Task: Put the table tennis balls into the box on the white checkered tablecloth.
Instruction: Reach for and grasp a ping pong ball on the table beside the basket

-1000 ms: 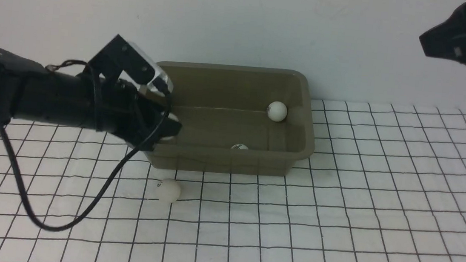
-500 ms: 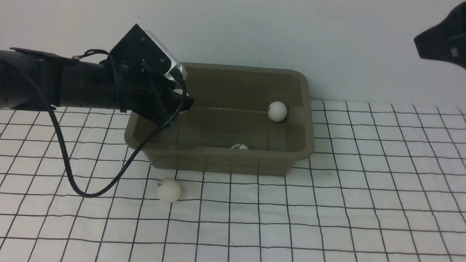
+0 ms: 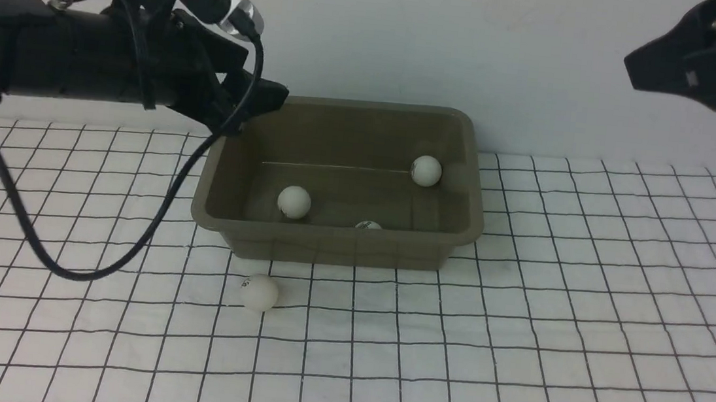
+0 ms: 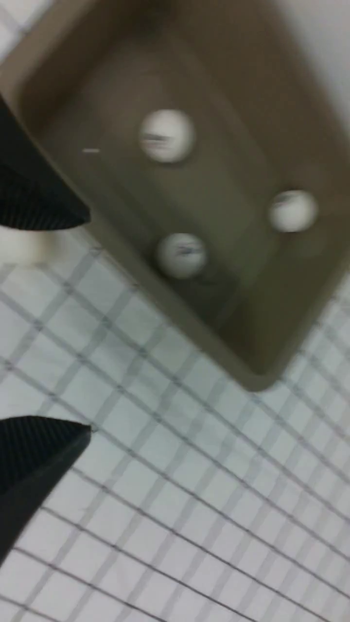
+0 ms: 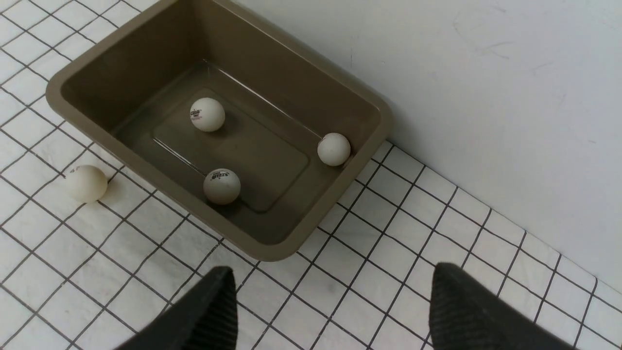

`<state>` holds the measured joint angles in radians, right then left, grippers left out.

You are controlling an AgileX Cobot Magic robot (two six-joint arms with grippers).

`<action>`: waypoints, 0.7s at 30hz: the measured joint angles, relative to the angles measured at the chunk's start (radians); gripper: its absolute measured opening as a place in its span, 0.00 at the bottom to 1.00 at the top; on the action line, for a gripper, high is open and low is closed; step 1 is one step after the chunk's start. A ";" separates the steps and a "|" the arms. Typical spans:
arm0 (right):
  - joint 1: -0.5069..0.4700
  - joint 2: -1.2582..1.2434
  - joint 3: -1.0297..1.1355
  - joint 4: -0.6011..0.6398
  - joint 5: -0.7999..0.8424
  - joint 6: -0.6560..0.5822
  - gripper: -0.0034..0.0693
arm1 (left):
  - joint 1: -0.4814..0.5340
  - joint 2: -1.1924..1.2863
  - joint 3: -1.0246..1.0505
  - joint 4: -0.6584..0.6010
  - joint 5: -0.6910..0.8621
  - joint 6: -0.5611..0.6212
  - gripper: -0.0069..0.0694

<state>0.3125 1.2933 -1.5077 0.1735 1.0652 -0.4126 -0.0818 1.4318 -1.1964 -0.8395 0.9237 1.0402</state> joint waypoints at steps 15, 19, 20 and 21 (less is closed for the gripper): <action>0.000 0.000 0.000 0.002 -0.008 -0.022 0.71 | 0.000 0.107 0.087 0.298 0.136 -0.463 0.61; 0.000 0.000 0.000 0.002 -0.023 -0.025 0.71 | 0.000 0.126 0.191 0.248 0.010 -0.464 0.61; 0.000 0.000 0.000 0.002 -0.027 -0.026 0.71 | 0.000 0.134 0.203 0.226 -0.012 -0.458 0.61; 0.000 0.000 0.000 0.002 -0.030 -0.026 0.71 | 0.000 0.141 0.207 0.208 -0.024 -0.451 0.62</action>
<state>0.3125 1.2933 -1.5077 0.1758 1.0347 -0.4386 -0.0818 1.5731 -0.9889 -0.6317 0.8999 0.5893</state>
